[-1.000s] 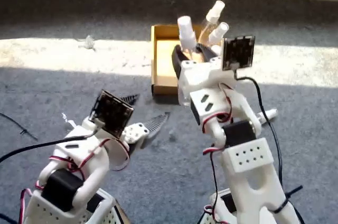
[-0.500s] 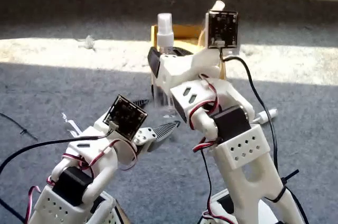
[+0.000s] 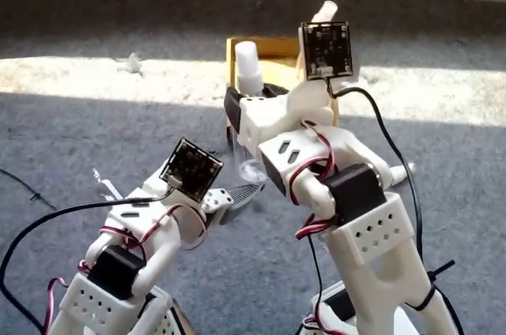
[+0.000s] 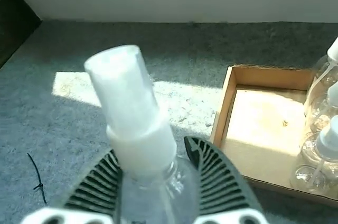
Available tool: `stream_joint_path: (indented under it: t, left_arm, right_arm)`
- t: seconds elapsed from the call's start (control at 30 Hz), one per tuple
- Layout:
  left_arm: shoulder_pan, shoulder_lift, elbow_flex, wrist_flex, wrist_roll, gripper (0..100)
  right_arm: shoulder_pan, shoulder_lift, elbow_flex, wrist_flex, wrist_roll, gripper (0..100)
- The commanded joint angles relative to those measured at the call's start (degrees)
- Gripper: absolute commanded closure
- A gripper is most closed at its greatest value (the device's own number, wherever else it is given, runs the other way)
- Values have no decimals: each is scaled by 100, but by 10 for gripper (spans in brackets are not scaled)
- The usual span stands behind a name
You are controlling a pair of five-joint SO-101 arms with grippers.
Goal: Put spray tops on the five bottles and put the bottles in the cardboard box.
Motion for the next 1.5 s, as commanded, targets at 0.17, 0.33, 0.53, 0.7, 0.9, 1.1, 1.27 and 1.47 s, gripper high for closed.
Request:
stream_joint_path:
  t: [0.17, 0.33, 0.53, 0.7, 0.9, 1.1, 1.27, 1.47]
  left_arm:
    - [-418, -110, -145, -360, -26, 709]
    - [-268, -119, -127, -360, -9, 709]
    - [-259, -119, 13, -352, -9, 709]
    - [-303, -119, 92, -369, -18, 735]
    - [-303, -119, 242, -387, -35, 755]
    - [-409, -119, 277, -396, -35, 758]
    - [-708, -119, 259, -396, -9, 758]
    - [-681, -119, 295, -396, -9, 758]
  right_arm:
    - [-154, -4, 40, 84, 149, 995]
    - [40, 171, 716, -1130, 158, 995]
    - [602, 760, 1130, -2563, 563, 995]
    - [963, 1648, 1112, -3433, 774, 995]
    - [963, 2316, 1112, -4004, 800, 995]
    - [998, 2325, 936, -4171, 835, 995]
    - [998, 2369, 215, -4189, 844, 995]
    - [980, 2765, -769, -4224, 1213, 995]
